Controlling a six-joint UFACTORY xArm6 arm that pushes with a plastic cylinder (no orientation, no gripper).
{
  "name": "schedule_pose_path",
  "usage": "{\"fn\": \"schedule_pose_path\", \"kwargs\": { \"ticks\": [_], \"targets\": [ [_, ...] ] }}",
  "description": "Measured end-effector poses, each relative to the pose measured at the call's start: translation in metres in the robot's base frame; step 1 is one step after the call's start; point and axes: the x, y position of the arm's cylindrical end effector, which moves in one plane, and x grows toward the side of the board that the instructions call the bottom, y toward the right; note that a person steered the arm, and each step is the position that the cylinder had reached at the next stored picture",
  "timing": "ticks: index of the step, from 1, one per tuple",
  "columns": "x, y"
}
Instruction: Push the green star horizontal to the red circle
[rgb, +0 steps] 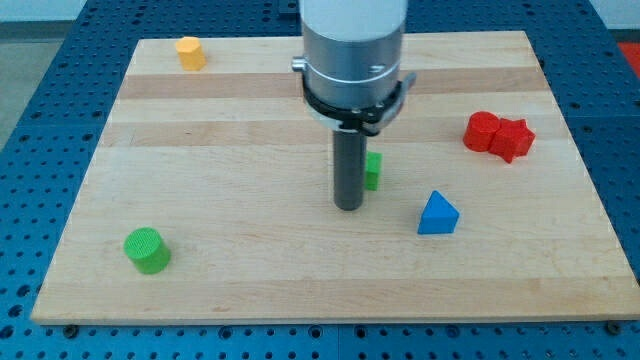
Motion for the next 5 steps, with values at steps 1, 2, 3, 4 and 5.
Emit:
{"fn": "schedule_pose_path", "kwargs": {
  "ticks": [1, 2, 3, 4, 5],
  "targets": [
    [-0.016, 0.012],
    [-0.041, 0.012],
    [-0.058, 0.009],
    [-0.059, -0.019],
    [-0.070, -0.032]
  ]
}}
